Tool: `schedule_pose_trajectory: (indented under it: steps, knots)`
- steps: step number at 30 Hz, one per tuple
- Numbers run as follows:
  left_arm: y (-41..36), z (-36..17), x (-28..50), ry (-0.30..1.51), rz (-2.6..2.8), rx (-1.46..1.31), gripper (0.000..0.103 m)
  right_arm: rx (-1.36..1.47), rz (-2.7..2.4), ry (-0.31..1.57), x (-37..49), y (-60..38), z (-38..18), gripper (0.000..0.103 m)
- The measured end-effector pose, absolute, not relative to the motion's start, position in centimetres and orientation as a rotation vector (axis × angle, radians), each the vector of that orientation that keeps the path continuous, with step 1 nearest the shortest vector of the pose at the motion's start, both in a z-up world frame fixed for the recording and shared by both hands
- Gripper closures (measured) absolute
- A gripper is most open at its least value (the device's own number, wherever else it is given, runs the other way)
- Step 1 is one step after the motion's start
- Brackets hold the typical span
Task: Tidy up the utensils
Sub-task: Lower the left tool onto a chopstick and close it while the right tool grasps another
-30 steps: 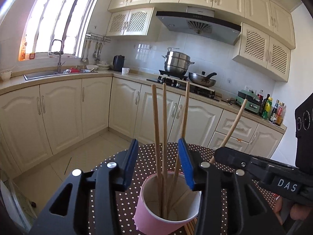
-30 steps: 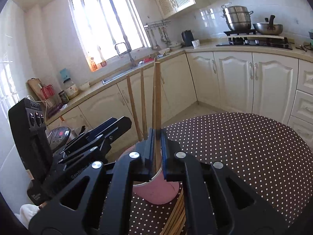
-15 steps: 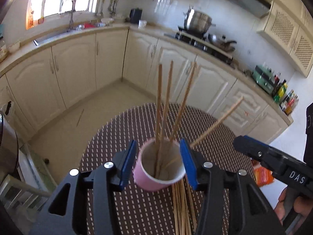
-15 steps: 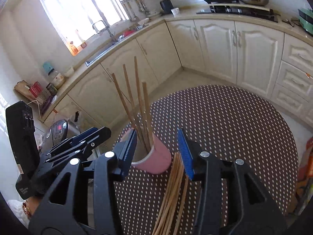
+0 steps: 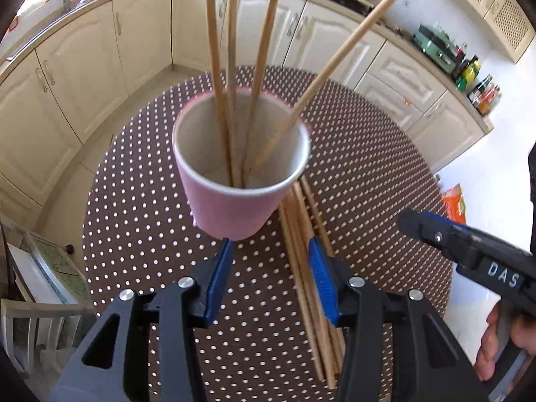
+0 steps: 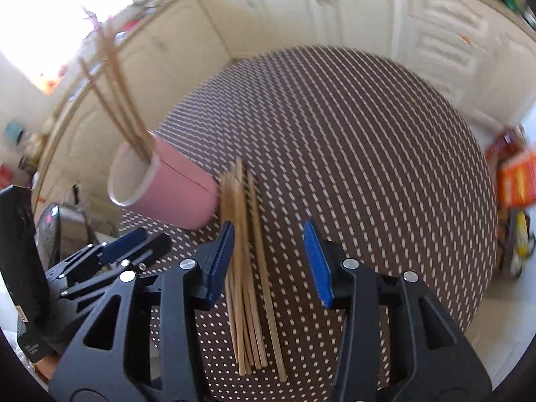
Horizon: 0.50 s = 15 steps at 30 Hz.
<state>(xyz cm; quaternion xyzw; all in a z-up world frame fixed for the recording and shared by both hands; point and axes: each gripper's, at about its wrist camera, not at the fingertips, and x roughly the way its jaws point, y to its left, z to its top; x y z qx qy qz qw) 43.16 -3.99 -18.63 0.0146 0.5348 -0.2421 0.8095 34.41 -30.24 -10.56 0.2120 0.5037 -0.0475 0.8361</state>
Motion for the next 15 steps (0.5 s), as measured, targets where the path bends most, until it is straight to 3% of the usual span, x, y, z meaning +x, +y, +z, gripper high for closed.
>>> schedule_pose_trajectory:
  steps: [15]
  knots:
    - [-8.3, -24.5, 42.6, 1.294, -0.541, 0.096, 0.056, 0.486, -0.113, 1.233, 33.9, -30.6, -15.9, 0.06]
